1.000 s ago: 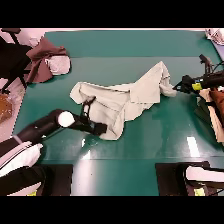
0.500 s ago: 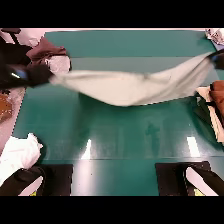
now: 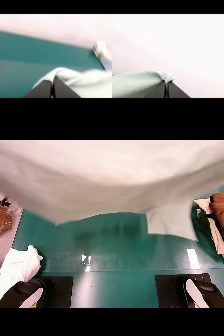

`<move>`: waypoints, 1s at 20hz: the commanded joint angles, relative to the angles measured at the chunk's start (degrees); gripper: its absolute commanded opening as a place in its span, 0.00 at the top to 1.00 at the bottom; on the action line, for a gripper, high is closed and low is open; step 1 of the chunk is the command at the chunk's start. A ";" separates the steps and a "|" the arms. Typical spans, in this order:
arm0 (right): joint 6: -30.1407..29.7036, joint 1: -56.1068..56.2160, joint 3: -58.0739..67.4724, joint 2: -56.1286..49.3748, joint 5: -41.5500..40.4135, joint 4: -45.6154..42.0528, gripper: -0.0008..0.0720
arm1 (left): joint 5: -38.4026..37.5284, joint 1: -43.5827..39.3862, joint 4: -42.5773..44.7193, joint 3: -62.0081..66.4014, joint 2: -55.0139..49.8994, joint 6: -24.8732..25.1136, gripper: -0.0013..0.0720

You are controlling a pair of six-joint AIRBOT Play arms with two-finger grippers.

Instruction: Fold the shirts.

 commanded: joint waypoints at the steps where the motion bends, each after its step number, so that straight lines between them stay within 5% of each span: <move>1: 13.14 0.00 6.80 -8.41 5.75 -0.70 0.97 | -1.64 0.11 9.97 -3.19 -5.92 2.01 0.95; 4: 22.71 0.09 -1.31 -21.62 20.70 3.72 0.97 | -1.79 0.11 4.81 -13.70 -19.21 7.56 0.95; 6: 22.86 1.68 -9.46 -30.45 24.90 6.60 0.97 | 4.59 0.11 2.99 -18.60 -28.24 11.37 0.95; 9: 16.74 7.93 -18.36 -41.59 13.70 5.38 0.97 | 13.86 0.11 3.04 -20.04 -40.00 14.21 0.95; 13: 12.41 16.90 -19.02 -51.25 -3.69 -7.67 0.97 | 25.38 0.13 3.32 -20.04 -47.15 13.46 0.95; 16: 11.69 19.02 -13.51 -56.17 -4.50 -16.11 0.96 | 30.82 0.79 9.27 -20.02 -47.50 13.07 0.95; 20: 11.23 17.49 -12.74 -57.40 -4.33 -15.50 0.97 | 31.06 5.33 9.53 -20.35 -47.54 10.36 0.95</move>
